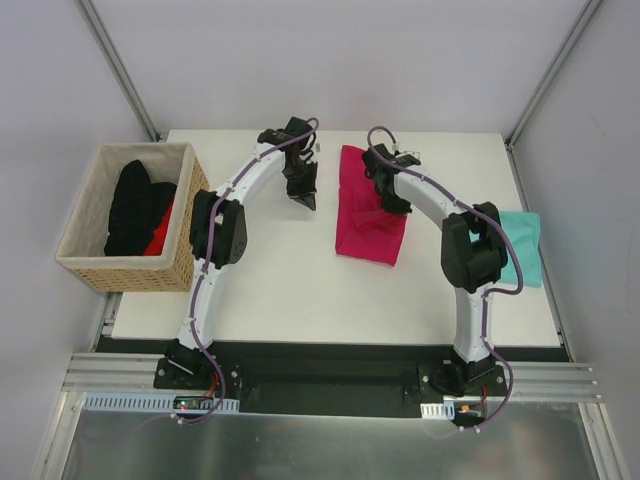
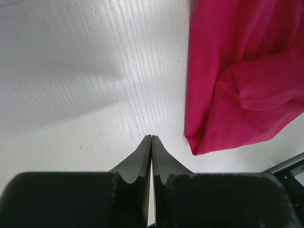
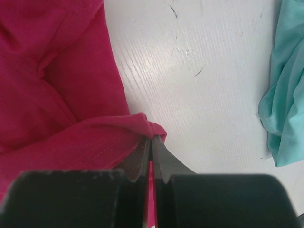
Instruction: Fold and stack the t-shirts
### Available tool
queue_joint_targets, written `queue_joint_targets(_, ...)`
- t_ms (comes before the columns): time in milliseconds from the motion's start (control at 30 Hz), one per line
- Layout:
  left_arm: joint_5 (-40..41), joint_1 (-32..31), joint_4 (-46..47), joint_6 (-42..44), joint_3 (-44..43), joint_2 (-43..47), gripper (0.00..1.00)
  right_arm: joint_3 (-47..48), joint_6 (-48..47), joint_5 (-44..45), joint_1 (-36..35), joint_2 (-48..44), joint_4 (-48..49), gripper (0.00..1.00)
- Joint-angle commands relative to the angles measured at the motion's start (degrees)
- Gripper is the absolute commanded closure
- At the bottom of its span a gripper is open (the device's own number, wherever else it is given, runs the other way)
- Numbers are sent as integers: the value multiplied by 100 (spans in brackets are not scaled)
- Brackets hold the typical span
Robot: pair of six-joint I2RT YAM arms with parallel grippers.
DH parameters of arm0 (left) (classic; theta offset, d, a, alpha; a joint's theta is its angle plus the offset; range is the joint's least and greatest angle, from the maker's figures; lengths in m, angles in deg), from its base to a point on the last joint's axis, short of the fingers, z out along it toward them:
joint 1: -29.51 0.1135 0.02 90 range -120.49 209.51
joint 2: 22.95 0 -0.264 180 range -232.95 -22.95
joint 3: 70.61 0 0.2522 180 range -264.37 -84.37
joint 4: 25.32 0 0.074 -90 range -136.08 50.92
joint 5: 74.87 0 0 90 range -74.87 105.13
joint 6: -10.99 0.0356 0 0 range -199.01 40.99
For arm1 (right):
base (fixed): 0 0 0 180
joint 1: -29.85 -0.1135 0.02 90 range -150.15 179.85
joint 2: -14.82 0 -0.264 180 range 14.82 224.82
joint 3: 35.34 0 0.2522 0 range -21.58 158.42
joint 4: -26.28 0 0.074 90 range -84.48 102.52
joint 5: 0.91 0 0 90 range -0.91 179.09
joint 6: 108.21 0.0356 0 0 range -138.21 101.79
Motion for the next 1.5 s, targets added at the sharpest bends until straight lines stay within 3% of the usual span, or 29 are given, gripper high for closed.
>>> queue_joint_targets(0, 28, -33, -162, 79, 2, 79, 100, 371, -255, -55, -13, 125, -90, 99)
queue_joint_targets(733, 125, 28, -162, 88, 274, 237, 100, 1839, -844, -689, -22, 1144, -441, 99)
queue_joint_targets(767, 125, 28, -162, 88, 274, 246, 100, 1865, -818, -671, -22, 1162, -476, 83)
queue_joint_targets(867, 125, 37, -162, 88, 274, 263, 100, 1813, -783, -565, -30, 1127, -538, 64)
queue_joint_targets(1267, -112, 11, -153, 9, 468, 377, 100, 839, -501, 383, -22, -322, -205, 62)
queue_joint_targets(1467, -112, -226, -126, -35, 599, 527, 100, 214, -362, 331, -31, -1324, 165, 62)
